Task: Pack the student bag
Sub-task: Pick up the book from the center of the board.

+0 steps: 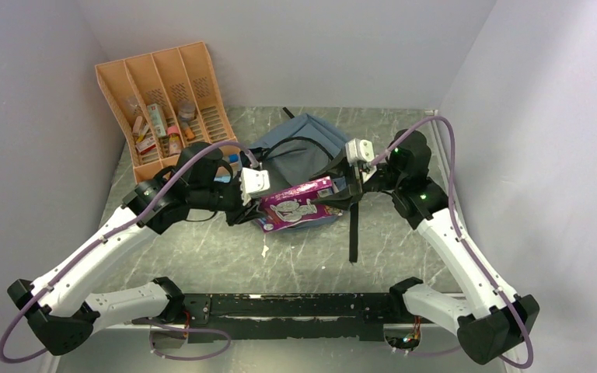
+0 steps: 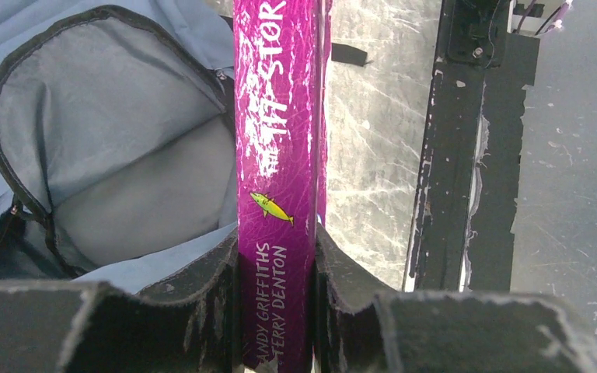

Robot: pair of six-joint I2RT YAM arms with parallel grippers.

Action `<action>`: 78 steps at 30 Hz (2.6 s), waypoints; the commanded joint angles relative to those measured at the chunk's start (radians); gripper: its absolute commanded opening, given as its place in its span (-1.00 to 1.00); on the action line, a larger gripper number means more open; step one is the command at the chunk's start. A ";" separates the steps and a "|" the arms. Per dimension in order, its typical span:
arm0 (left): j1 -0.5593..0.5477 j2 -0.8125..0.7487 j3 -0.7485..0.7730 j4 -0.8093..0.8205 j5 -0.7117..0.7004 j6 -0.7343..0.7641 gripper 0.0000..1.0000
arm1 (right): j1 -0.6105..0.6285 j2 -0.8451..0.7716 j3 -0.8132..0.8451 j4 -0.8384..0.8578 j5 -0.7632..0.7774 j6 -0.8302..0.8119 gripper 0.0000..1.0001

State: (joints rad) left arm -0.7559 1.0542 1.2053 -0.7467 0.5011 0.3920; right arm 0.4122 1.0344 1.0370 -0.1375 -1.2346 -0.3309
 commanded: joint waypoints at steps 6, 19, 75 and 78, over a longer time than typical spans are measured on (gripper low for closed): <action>-0.008 -0.011 0.086 0.106 0.019 0.033 -0.90 | 0.016 0.064 0.006 -0.021 -0.046 -0.009 -0.09; -0.007 -0.053 0.030 0.211 -0.093 -0.048 -0.22 | 0.019 0.139 0.019 0.166 -0.080 0.181 -1.00; -0.008 -0.246 -0.305 0.889 0.126 -0.537 -0.17 | 0.012 0.010 -0.022 0.876 0.066 0.680 -1.00; -0.007 -0.242 -0.298 0.881 0.130 -0.532 -0.20 | 0.012 0.003 -0.031 0.903 0.083 0.694 -1.00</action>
State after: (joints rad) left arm -0.7582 0.8265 0.9108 0.1085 0.5953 -0.1463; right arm 0.4259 1.0706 1.0054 0.6651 -1.2579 0.3660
